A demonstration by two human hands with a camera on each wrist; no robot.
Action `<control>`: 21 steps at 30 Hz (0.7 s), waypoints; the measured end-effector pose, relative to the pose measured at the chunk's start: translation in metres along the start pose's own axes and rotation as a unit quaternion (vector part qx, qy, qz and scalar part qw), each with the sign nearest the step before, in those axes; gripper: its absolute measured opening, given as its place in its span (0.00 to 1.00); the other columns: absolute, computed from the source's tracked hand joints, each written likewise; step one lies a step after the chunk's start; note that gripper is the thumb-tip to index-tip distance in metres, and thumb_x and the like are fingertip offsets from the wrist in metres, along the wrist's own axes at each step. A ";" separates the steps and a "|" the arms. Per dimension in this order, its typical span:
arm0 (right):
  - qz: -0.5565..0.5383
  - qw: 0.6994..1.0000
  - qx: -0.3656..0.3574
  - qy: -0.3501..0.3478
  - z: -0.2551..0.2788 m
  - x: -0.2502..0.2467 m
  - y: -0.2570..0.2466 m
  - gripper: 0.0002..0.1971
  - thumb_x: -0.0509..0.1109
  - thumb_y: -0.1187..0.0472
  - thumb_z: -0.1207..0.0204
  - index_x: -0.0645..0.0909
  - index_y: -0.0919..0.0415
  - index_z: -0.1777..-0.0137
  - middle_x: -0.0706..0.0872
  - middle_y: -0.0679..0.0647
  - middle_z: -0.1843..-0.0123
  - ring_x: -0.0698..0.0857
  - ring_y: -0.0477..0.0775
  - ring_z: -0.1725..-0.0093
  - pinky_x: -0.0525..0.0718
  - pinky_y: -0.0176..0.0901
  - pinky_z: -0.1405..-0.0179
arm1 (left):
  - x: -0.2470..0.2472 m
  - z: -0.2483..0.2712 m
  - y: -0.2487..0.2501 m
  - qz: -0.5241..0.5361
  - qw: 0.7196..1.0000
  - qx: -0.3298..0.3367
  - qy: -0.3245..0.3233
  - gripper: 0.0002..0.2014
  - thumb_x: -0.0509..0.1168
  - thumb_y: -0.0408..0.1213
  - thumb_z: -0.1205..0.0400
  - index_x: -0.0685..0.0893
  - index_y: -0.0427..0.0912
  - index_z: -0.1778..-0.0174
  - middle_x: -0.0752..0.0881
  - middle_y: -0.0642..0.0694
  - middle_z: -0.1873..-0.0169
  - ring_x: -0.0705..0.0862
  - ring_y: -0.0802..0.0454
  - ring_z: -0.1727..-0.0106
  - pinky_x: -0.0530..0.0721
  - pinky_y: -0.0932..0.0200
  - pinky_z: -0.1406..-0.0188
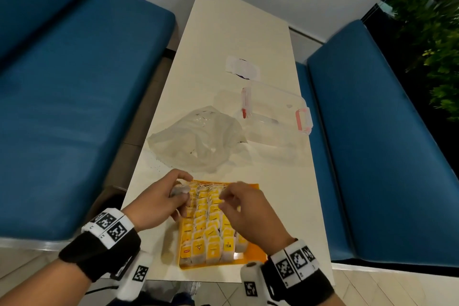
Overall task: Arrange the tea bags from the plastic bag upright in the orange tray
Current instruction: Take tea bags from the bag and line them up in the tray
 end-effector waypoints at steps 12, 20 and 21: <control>-0.069 0.997 -0.011 0.028 -0.028 0.009 -0.028 0.05 0.73 0.64 0.25 0.84 0.53 0.53 0.86 0.46 0.59 0.83 0.42 0.60 0.82 0.32 0.59 | 0.013 0.006 0.022 0.035 0.997 0.014 -0.068 0.06 0.63 0.37 0.11 0.84 0.46 0.51 0.90 0.41 0.60 0.89 0.42 0.64 0.81 0.56 0.74; -0.082 0.987 -0.133 -0.043 -0.018 -0.003 -0.020 0.22 0.67 0.72 0.27 0.84 0.47 0.40 0.83 0.47 0.52 0.84 0.43 0.56 0.82 0.33 0.54 | 0.013 0.003 0.020 0.121 0.987 -0.045 -0.091 0.15 0.65 0.43 0.23 0.85 0.33 0.51 0.88 0.44 0.64 0.86 0.41 0.63 0.79 0.58 0.74; -0.065 0.986 -0.149 -0.038 -0.018 -0.003 -0.019 0.20 0.68 0.71 0.26 0.85 0.48 0.39 0.82 0.48 0.52 0.84 0.43 0.55 0.83 0.35 0.53 | 0.013 0.002 0.021 0.123 0.987 -0.049 -0.092 0.15 0.65 0.43 0.24 0.86 0.34 0.51 0.88 0.43 0.64 0.86 0.41 0.63 0.79 0.58 0.74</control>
Point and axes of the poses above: each hand's wrist, its own z-axis away from the middle knuckle, its own x-axis out of the palm, y = z × x, the point moved 2 cm from there along -z, towards the middle knuckle
